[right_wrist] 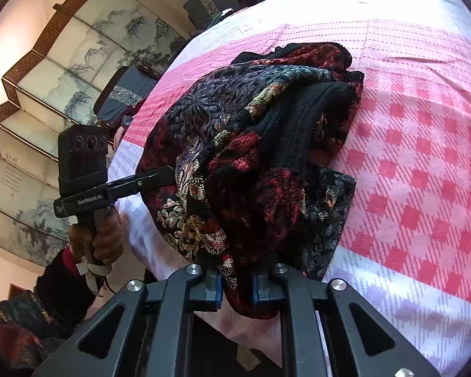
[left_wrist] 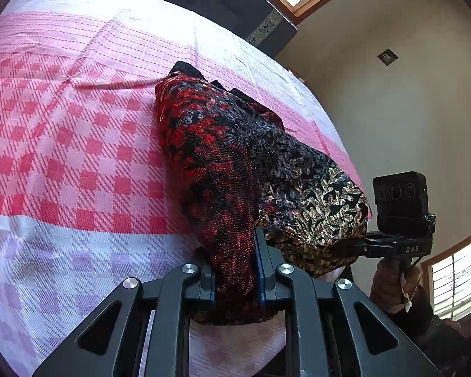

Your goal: Fold small clothes

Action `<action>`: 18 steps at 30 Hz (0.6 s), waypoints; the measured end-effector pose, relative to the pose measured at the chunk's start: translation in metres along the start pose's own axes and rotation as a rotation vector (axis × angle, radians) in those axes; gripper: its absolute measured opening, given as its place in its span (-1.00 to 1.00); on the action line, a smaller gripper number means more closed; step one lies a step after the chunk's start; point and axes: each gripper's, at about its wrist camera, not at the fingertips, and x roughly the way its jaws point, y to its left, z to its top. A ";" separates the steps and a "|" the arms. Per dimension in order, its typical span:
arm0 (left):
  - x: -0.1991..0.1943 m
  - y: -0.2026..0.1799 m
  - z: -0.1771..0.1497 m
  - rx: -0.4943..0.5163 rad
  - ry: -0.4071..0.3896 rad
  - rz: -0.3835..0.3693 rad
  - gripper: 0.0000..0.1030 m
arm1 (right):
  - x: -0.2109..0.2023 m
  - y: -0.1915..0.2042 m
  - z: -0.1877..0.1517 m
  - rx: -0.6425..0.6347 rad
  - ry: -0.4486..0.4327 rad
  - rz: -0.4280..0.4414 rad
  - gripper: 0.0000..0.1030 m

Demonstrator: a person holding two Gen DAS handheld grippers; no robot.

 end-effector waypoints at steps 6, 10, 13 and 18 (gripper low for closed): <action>-0.066 -0.035 0.012 0.062 -0.080 0.119 -0.45 | -0.018 -0.008 -0.017 0.297 0.007 0.534 -0.71; -0.053 -0.007 -0.008 0.032 -0.053 0.276 0.19 | -0.021 -0.053 -0.029 0.315 -0.006 0.112 -0.63; -0.060 0.024 -0.017 -0.078 -0.068 0.256 0.19 | -0.027 -0.062 -0.032 0.340 0.040 0.167 -0.29; -0.059 0.024 0.009 -0.025 -0.149 0.331 0.19 | -0.063 -0.044 0.011 0.139 -0.099 -0.080 0.03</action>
